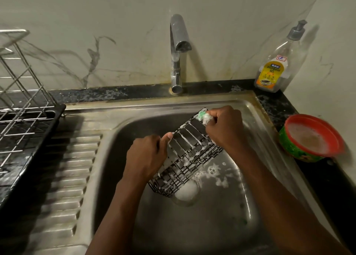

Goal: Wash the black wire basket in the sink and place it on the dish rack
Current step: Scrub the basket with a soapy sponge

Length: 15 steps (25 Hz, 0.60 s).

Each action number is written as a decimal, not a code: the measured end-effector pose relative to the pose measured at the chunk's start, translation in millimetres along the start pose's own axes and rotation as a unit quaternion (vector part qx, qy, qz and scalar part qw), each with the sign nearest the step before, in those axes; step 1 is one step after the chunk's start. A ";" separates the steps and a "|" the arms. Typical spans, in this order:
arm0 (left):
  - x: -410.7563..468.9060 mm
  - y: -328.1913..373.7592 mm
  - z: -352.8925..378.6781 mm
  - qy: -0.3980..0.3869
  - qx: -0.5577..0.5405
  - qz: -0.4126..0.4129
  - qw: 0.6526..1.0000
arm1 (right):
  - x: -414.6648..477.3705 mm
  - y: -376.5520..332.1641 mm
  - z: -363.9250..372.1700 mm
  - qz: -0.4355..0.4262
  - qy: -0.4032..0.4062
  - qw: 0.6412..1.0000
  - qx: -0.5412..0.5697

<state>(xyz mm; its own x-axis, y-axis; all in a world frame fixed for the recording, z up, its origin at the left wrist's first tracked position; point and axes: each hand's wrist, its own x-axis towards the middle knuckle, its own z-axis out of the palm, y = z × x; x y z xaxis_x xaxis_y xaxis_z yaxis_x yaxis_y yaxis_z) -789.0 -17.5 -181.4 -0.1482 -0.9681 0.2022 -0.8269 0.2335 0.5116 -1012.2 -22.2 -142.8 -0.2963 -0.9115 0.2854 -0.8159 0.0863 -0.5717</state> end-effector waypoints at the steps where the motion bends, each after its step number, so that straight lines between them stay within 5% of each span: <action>1: 0.7 1.6 2.9 0.001 -0.012 0.014 1.000 | -1.5 -8.7 -2.7 -0.015 -0.002 1.000 0.001; 6: 4.0 26.1 13.3 0.052 -0.163 -0.013 0.985 | -9.9 -44.5 -12.9 -0.088 -0.012 0.996 0.034; 11: 7.9 35.1 4.3 0.183 -0.342 -0.147 0.910 | 2.0 -53.1 -28.0 -0.084 0.058 0.989 0.105; 15: 11.3 39.6 -0.1 0.217 -0.436 -0.200 0.850 | 9.1 -52.5 -30.4 -0.077 0.050 0.985 0.147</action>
<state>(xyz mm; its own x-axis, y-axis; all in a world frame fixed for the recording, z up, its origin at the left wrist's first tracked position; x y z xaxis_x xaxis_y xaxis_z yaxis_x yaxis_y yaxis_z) -823.3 -19.2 -158.7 0.4205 -0.9054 0.0578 -0.0190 0.0549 0.9983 -987.1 -22.8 -86.8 -0.2399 -0.8596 0.4512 -0.6796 -0.1832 -0.7104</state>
